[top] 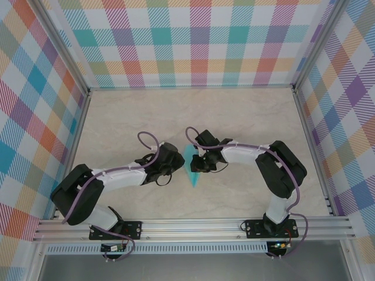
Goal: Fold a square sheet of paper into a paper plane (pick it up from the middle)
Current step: Move the paper plane to the top-center of the table.
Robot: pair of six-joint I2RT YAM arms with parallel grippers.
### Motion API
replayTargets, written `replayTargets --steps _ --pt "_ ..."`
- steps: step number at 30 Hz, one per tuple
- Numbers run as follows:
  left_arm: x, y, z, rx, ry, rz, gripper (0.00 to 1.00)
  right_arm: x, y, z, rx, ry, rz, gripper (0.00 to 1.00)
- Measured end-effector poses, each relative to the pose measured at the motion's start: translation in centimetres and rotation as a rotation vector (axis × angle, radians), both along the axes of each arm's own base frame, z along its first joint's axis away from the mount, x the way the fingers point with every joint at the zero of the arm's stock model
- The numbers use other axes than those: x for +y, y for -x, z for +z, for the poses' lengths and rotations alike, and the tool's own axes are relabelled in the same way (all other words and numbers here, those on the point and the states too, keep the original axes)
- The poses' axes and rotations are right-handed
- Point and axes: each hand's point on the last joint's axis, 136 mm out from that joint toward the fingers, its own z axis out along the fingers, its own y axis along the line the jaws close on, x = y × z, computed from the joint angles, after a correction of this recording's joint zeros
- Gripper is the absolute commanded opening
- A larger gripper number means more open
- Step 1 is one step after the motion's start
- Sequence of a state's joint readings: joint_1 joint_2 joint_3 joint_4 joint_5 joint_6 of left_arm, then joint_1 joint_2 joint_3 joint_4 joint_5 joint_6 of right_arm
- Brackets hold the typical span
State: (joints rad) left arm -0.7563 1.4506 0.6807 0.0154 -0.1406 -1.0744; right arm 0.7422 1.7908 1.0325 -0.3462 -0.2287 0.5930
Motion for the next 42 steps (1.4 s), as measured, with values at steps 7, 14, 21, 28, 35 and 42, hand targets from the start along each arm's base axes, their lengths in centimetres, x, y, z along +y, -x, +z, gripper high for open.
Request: replayTargets --steps 7,14,21,28,35,42 --pt "3.8 0.0 2.8 0.000 -0.183 0.089 0.64 -1.4 -1.3 0.7 -0.044 0.111 -0.035 0.10" --pt "7.0 0.9 3.1 0.018 -0.308 0.145 0.92 -3.2 -2.0 1.4 -0.076 0.219 -0.063 0.12" --pt "8.8 1.7 2.5 0.048 -0.392 0.162 1.00 -3.5 -2.2 0.2 -0.057 0.270 -0.066 0.19" --pt "9.7 2.2 2.3 0.067 -0.436 0.168 1.00 -3.8 -2.3 -0.9 -0.036 0.306 -0.067 0.12" --pt "10.3 2.2 2.6 0.076 -0.452 0.179 1.00 -3.4 -3.5 0.1 -0.067 0.323 -0.076 0.08" --pt "11.6 2.4 2.6 0.109 -0.479 0.203 1.00 1.2 -10.1 3.3 -0.189 0.237 -0.051 0.09"
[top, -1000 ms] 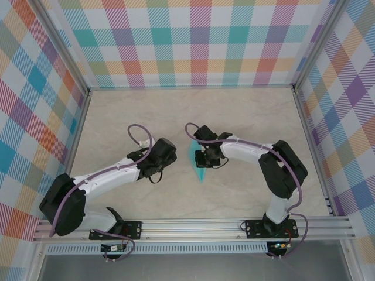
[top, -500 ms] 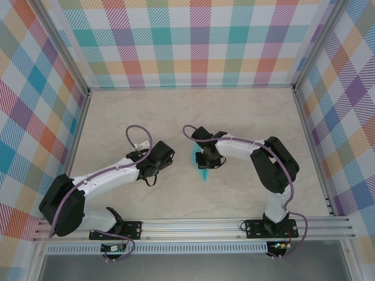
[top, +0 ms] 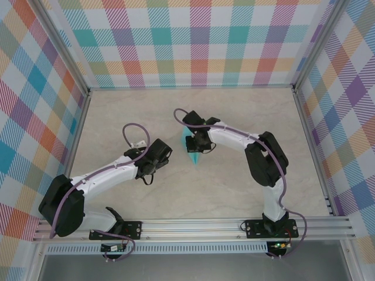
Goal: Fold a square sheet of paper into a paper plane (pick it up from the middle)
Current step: Move the paper plane to the top-center of the table.
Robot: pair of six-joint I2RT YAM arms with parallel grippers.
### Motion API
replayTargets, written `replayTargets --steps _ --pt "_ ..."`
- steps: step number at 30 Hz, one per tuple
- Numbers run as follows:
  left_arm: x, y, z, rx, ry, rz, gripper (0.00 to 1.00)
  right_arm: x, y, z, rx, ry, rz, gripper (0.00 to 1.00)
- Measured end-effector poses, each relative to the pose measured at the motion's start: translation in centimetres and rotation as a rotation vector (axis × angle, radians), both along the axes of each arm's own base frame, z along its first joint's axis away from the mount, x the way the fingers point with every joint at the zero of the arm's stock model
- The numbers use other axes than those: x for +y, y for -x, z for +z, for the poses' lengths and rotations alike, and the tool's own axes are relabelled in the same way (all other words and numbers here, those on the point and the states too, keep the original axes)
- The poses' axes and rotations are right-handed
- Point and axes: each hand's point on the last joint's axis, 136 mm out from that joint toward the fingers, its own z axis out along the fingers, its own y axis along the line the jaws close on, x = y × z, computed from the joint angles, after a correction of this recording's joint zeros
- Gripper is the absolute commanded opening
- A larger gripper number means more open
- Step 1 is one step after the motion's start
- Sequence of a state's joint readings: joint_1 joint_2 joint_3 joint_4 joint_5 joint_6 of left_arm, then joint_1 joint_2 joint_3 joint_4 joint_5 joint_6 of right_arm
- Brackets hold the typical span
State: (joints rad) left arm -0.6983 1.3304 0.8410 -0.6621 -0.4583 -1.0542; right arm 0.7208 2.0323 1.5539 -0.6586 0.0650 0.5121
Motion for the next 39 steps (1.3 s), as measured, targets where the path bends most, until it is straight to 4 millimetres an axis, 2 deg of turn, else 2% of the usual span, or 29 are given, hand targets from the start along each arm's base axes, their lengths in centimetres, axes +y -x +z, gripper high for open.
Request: replayTargets --steps 5,10,16,23,29,33,36,39 --pt "0.8 0.1 1.0 -0.016 0.014 0.020 1.00 3.4 -4.4 -0.3 -0.030 -0.053 0.060 0.10" --pt "1.4 0.2 1.8 -0.035 0.028 0.031 1.00 5.2 -7.4 -1.7 -0.047 -0.055 0.090 0.11" --pt "1.5 0.4 1.8 -0.029 0.025 0.030 1.00 5.4 -8.3 -2.5 -0.042 -0.033 0.087 0.15" --pt "1.5 0.5 1.7 -0.027 0.025 0.031 1.00 4.9 -8.2 -3.6 -0.019 -0.007 0.069 0.20" --pt "1.6 0.5 1.7 -0.024 0.019 0.025 1.00 5.1 -8.4 -3.4 -0.017 -0.014 0.051 0.26" --pt "2.0 0.5 1.9 -0.012 -0.003 0.019 1.00 5.2 -8.4 -3.0 -0.014 -0.020 0.043 0.33" --pt "2.1 -0.3 3.4 -0.031 -0.013 0.014 1.00 5.2 -8.4 -1.6 -0.023 -0.031 0.036 0.43" --pt "2.3 -2.0 6.0 -0.088 -0.023 0.015 1.00 4.9 -8.4 2.5 -0.077 -0.061 0.033 0.56"
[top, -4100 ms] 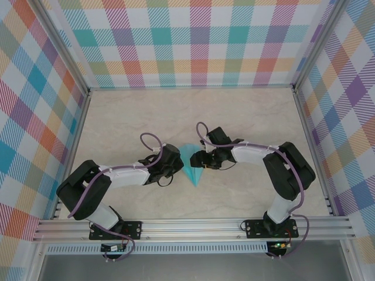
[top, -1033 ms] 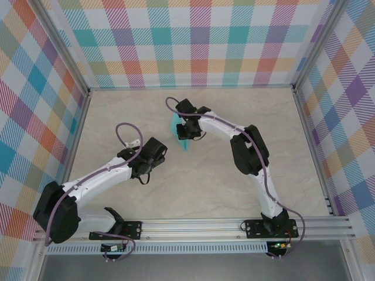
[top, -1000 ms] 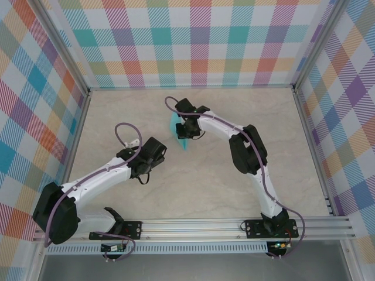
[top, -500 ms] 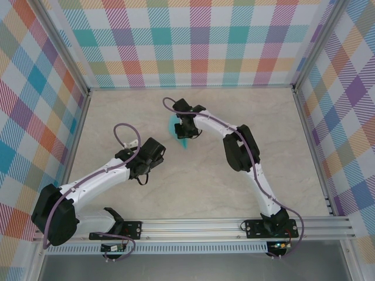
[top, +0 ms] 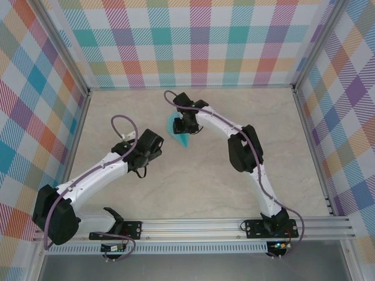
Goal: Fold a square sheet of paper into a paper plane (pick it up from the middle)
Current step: Move the paper plane to the top-center of the table, then reset both arms
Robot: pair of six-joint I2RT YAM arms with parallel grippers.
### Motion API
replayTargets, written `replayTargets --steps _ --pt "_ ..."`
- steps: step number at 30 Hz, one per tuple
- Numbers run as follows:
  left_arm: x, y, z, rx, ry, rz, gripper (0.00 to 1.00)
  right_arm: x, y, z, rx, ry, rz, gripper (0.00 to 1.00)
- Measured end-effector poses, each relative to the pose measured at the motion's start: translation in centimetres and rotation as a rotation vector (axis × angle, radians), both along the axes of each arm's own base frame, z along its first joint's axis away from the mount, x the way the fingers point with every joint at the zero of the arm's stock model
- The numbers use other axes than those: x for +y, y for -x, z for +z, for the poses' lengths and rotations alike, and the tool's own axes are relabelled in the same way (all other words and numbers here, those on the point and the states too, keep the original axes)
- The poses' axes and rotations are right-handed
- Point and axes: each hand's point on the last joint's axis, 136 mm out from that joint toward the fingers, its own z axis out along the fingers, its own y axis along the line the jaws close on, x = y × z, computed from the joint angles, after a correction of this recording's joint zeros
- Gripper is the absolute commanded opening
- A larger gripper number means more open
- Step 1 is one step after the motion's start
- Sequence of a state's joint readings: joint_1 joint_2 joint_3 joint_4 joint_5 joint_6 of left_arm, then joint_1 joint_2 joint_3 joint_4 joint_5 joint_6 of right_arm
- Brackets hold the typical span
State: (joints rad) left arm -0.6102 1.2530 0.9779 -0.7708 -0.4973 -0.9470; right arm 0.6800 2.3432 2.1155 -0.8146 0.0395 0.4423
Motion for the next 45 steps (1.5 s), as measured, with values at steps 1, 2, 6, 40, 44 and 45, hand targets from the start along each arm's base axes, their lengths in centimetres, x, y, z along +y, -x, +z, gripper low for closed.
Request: replayTargets --steps 1,2,6,40,44,45 --pt "0.2 -0.6 1.0 -0.021 -0.010 -0.003 1.00 -0.4 0.0 2.1 -0.036 -0.020 -0.004 0.59" --pt "0.4 -1.1 2.0 -0.043 -0.023 -0.006 1.00 -0.9 0.2 4.6 -0.076 -0.044 -0.009 0.61" --pt "1.7 -2.8 5.0 -0.109 -0.094 -0.020 1.00 -4.6 1.4 13.9 -0.254 -0.141 -0.056 0.71" --pt "10.4 -7.2 -5.0 -0.357 -0.344 -0.228 1.00 -37.5 5.4 -0.7 -0.570 0.324 -0.581 1.00" --pt "10.0 -8.1 -5.8 -0.406 -0.315 -0.274 1.00 -36.7 4.7 -0.1 -0.670 0.261 -0.514 1.00" --pt "9.9 -8.3 -5.9 -0.412 -0.310 -0.281 1.00 -36.8 4.8 -0.2 -0.684 0.246 -0.510 1.00"
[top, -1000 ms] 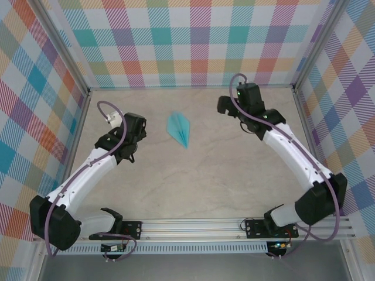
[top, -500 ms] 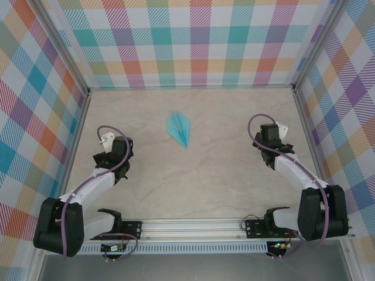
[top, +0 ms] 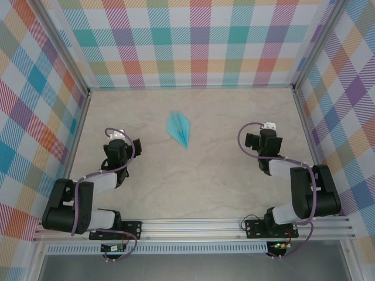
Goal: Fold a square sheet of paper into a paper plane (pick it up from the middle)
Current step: Reset both arms
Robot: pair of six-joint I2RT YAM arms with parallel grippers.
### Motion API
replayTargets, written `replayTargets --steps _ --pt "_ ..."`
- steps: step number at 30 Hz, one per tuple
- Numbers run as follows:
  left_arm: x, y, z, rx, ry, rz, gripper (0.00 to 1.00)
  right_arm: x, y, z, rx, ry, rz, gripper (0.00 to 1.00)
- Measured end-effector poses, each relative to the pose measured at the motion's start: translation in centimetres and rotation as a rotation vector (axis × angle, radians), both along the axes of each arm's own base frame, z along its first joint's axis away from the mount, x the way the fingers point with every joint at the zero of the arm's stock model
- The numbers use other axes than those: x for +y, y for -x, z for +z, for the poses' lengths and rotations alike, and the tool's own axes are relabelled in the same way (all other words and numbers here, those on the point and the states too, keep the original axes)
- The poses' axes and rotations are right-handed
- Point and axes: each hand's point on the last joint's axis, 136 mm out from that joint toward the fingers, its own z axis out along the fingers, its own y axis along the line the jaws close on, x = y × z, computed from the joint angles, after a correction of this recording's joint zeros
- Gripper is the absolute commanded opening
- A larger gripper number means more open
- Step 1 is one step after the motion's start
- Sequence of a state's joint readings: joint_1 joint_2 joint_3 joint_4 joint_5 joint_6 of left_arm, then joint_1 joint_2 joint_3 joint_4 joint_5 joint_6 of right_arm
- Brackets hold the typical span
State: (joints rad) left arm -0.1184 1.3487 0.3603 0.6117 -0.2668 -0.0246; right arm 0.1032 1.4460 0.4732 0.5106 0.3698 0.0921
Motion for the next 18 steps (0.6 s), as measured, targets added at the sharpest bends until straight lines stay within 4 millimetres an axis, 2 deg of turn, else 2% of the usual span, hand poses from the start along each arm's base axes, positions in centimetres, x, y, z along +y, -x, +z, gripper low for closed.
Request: replayTargets --steps 4,10,18 --pt "-0.1 -1.0 -0.9 -0.018 0.017 -0.032 1.00 -0.5 0.5 -0.4 -0.036 -0.027 0.026 1.00" --pt "-0.4 -1.6 -2.7 0.000 0.029 -0.055 1.00 0.9 -0.8 0.3 -0.106 -0.050 0.117 1.00" --pt "0.0 -2.4 -1.9 -0.022 0.017 -0.028 1.00 1.5 -0.9 -0.2 -0.103 -0.071 0.166 1.00"
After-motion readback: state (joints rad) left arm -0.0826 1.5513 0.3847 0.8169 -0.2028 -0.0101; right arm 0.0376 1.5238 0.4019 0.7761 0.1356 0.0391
